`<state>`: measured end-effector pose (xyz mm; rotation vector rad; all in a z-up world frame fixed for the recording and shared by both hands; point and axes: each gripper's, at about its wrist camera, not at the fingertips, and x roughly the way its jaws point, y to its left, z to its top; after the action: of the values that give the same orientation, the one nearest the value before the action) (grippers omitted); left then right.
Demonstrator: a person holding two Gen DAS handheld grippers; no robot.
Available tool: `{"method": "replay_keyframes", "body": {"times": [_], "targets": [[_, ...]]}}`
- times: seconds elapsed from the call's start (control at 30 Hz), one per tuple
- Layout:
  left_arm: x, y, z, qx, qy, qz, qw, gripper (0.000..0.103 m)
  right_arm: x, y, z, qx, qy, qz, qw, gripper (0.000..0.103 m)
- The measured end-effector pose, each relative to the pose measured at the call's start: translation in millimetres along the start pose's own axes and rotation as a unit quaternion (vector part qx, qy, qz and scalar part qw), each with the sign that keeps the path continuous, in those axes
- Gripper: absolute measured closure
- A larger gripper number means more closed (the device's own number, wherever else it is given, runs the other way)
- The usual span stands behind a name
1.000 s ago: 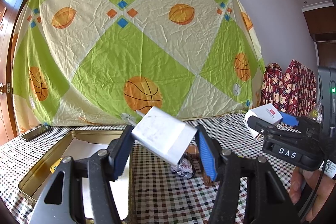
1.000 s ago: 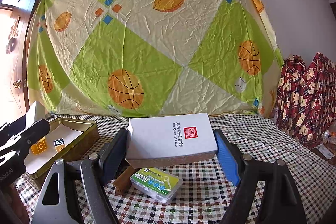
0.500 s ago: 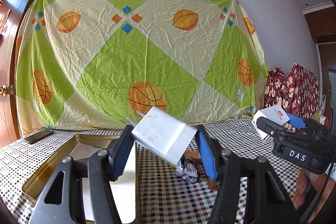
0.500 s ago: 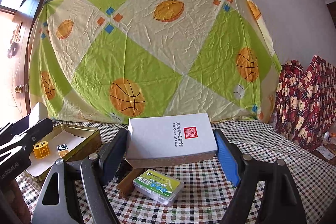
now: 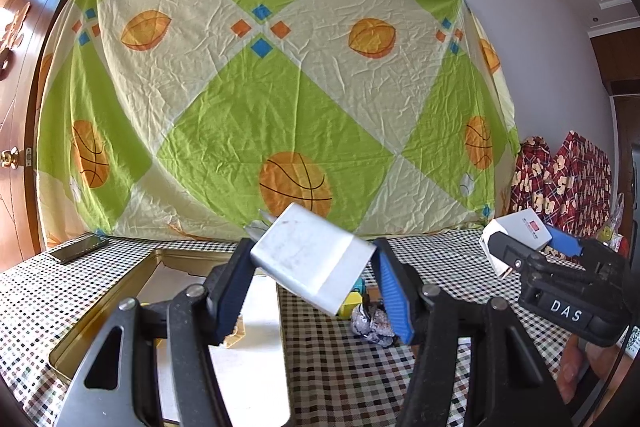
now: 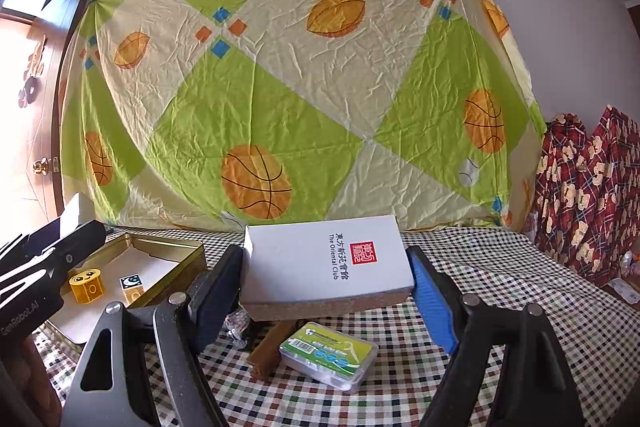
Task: Organize rigid objects
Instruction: 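Lower white adapter and white box over the tin tray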
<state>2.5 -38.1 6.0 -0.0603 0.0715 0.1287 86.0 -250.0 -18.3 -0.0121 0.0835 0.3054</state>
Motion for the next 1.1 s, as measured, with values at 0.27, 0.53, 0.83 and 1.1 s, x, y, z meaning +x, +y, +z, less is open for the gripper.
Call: {"method": "replay_keyframes", "body": {"times": [0.27, 0.53, 0.83, 1.1], "targets": [[0.4, 12.1, -0.3, -0.009, 0.005, 0.007, 0.9999, 0.044, 4.4, 12.4, 0.0, -0.003, 0.005, 0.017, 1.0, 0.021], [1.1, 25.4, 0.5, -0.017, 0.009, 0.016, 0.9997, 0.044, 8.4, 30.4, 0.4, -0.013, 0.009, 0.033, 0.999, 0.021], [1.4, 42.6, 0.8, -0.028, 0.014, 0.027, 0.9991, 0.044, 11.5, 52.3, 1.7, -0.023, 0.01, 0.053, 0.998, 0.021], [-1.1, 54.2, 1.2, -0.032, 0.016, 0.033, 0.9988, 0.044, 12.1, 67.3, 1.9, -0.028, 0.013, 0.07, 0.997, 0.021]]}}
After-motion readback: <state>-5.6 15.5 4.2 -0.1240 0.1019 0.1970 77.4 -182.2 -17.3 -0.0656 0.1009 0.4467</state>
